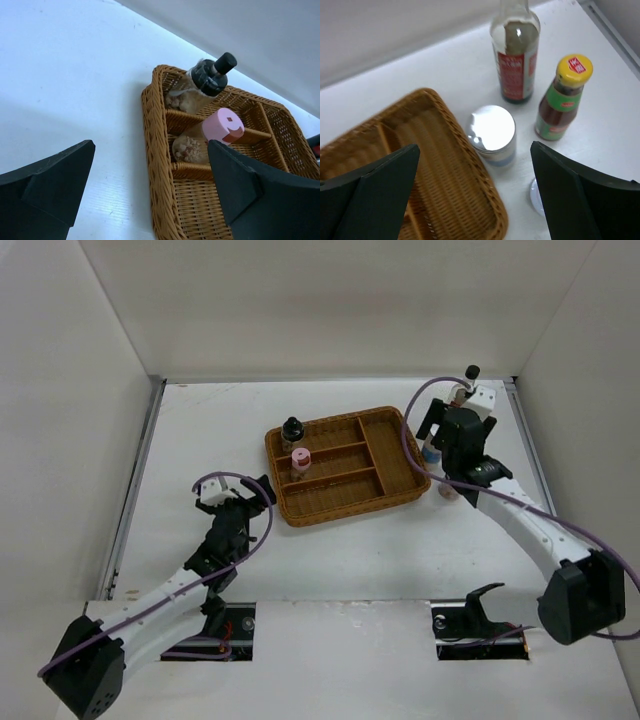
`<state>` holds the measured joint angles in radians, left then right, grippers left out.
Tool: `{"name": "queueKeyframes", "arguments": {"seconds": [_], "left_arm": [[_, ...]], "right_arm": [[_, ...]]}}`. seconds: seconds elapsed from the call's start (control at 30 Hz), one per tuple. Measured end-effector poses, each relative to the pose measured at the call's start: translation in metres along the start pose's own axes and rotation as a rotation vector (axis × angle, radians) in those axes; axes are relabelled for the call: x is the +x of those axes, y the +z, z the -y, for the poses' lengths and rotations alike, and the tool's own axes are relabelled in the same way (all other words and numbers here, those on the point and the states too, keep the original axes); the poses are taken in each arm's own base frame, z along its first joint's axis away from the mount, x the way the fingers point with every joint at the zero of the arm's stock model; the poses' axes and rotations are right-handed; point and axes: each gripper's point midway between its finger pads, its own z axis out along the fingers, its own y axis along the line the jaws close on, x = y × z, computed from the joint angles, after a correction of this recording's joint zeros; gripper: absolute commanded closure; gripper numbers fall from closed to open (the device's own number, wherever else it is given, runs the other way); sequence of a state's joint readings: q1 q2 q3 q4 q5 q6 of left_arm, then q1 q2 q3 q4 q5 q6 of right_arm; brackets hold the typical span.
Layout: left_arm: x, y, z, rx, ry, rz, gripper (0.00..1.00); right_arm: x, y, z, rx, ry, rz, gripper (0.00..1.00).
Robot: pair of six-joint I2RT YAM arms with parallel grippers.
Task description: Organize the condiment bottles
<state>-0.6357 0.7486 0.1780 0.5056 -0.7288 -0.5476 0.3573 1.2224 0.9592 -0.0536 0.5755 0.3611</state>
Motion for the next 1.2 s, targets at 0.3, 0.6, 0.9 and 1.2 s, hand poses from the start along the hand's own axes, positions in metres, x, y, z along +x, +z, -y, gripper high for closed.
{"name": "queueKeyframes", "arguments": {"seconds": [0.3,0.6,0.9,1.2], "left_arm": [[0.02,0.005,-0.008,-0.01,-0.068,-0.044,0.0],[0.016,0.005,-0.013,-0.011,-0.125,-0.021,0.0],[0.014,0.007,-0.018,-0.029,-0.152,-0.01,0.0],[0.015,0.007,-0.027,-0.055,-0.165,-0.004,0.0]], "right_arm": [[0.056,0.044,0.016,0.067,-0.087,-0.193,0.0],[0.076,0.084,0.014,0.071,-0.096,-0.259,0.3],[0.042,0.066,0.013,0.062,-0.145,-0.173,0.44],[-0.043,-0.064,-0.119,-0.368,-0.066,0.096,0.45]]}}
